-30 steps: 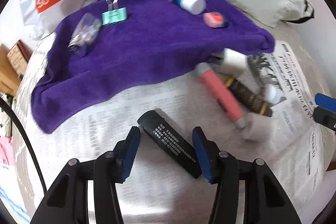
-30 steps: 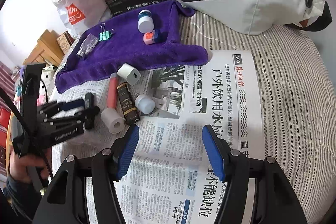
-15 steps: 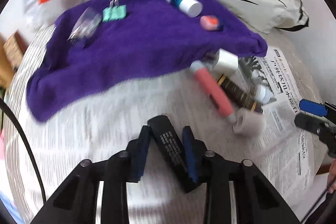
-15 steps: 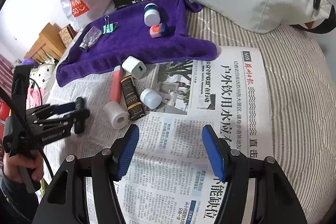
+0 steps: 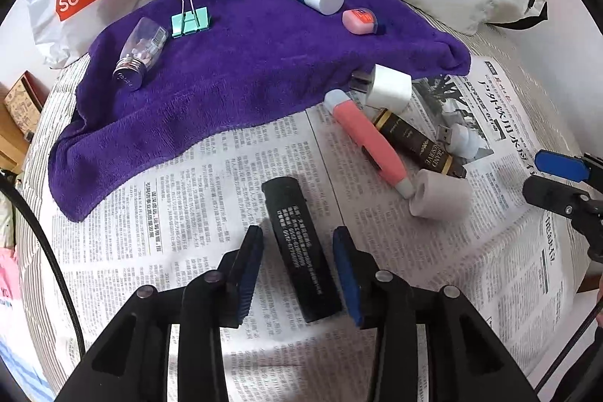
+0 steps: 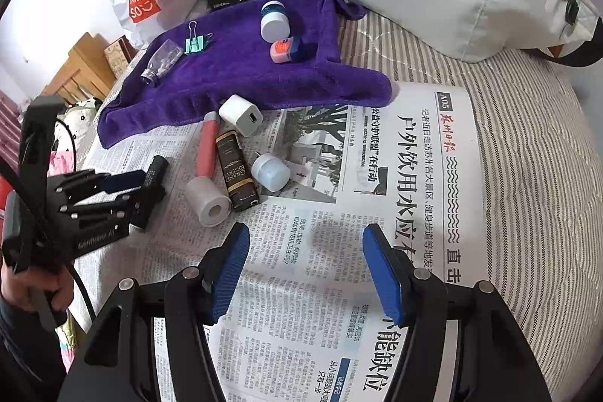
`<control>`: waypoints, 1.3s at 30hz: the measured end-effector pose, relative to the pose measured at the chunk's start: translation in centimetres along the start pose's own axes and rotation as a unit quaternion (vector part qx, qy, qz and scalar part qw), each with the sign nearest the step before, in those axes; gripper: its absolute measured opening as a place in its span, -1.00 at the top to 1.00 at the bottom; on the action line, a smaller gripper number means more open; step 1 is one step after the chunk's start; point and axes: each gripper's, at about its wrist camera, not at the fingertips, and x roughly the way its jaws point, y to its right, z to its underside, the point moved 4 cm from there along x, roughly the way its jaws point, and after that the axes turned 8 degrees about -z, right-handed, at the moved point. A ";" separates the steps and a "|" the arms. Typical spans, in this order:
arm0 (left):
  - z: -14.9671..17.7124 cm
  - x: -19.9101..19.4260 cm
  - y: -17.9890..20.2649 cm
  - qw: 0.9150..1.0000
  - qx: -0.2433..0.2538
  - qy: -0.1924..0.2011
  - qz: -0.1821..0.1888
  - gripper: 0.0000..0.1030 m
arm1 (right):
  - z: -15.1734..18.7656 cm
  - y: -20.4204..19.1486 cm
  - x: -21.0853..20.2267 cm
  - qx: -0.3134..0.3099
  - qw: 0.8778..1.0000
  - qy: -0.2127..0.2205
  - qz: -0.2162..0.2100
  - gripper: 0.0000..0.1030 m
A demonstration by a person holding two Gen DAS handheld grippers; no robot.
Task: Organize rigid objects
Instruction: 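Lift the black marker with the left gripper while the right grasps the small white jar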
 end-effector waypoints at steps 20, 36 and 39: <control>-0.6 0.4 -0.6 0.999 0.005 0.029 0.021 0.58 | -3.6 -1.9 5.2 -0.098 0.995 -0.002 -0.014 0.06; -0.2 0.0 -0.4 0.999 0.002 0.047 0.022 0.57 | -2.8 -1.9 6.5 -0.147 0.987 0.056 0.018 0.01; -0.1 -0.1 -0.5 0.998 0.001 0.051 0.025 0.57 | -2.7 -2.0 6.4 -0.148 0.987 0.059 0.023 0.01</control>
